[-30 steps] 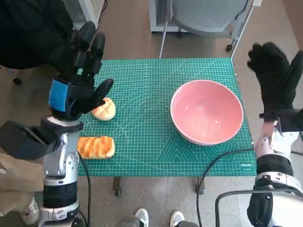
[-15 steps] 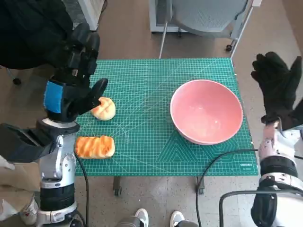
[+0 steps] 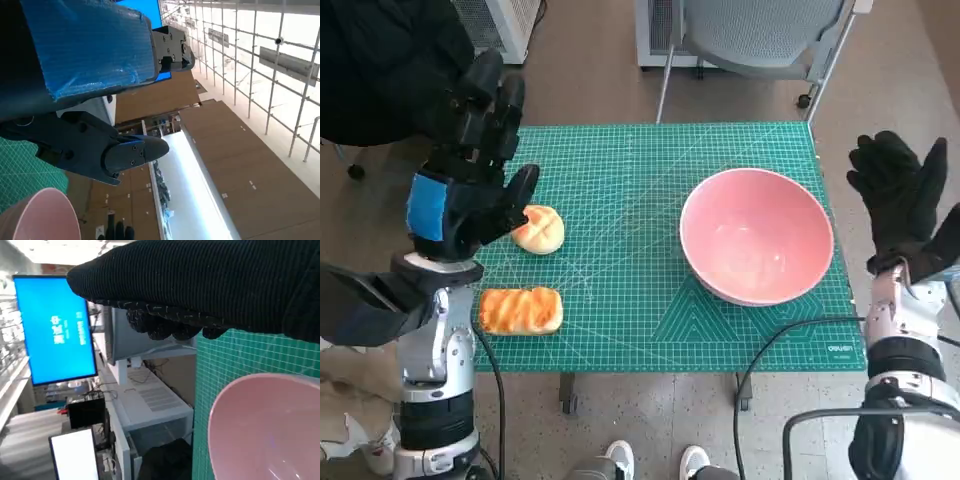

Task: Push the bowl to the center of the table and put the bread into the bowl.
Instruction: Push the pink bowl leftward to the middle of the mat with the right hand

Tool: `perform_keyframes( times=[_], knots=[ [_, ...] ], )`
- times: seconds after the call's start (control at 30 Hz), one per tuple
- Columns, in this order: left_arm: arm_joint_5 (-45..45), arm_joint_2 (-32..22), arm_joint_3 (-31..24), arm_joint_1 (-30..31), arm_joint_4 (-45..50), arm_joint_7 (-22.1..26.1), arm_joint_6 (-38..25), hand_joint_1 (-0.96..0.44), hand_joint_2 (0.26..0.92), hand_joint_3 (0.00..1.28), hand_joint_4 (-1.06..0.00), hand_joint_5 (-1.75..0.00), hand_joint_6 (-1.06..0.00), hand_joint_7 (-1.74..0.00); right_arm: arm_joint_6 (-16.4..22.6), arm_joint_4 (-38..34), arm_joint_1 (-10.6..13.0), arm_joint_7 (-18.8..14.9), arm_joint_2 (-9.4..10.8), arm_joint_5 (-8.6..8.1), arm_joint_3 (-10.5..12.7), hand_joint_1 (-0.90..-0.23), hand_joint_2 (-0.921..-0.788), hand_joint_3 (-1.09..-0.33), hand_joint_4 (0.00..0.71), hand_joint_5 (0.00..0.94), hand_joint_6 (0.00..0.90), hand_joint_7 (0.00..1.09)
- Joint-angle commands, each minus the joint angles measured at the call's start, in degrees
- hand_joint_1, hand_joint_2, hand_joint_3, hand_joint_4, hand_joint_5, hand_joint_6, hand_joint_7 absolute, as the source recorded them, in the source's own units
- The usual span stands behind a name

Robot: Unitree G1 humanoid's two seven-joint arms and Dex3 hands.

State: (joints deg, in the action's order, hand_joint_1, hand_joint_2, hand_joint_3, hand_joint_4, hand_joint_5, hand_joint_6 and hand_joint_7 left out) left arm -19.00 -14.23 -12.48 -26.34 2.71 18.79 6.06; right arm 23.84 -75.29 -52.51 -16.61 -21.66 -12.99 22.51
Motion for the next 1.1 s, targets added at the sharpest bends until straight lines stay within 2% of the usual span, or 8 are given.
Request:
perform_keyframes(
  times=[0.03,0.6,1.1],
  knots=[
    [-0.6,-0.8,-0.6,0.8,1.3,0.1,-0.5,-0.38,0.845,0.56,-0.04,-0.02,0.0,-0.37,-1.9,-1.0,2.0,0.6,1.1,0.47,0.5,-0.706,-0.921,-0.948,0.32,0.009,0.367,0.04],
    [-1.7,-1.6,-1.4,0.9,1.4,0.3,-1.3,-0.38,0.837,0.57,-0.04,-0.02,0.0,-0.38,-2.5,-0.9,2.2,-0.4,2.9,0.3,1.5,-0.71,-0.921,-0.951,0.349,0.013,0.4,0.05],
    [-1.8,-2.6,-2.2,1.6,1.7,0.9,-1.0,-0.38,0.834,0.58,-0.04,-0.02,0.0,-0.35,-2.0,-1.0,2.7,-0.6,5.5,0.14,2.2,-0.761,-0.921,-0.93,0.347,0.005,0.402,0.04]
  ],
)
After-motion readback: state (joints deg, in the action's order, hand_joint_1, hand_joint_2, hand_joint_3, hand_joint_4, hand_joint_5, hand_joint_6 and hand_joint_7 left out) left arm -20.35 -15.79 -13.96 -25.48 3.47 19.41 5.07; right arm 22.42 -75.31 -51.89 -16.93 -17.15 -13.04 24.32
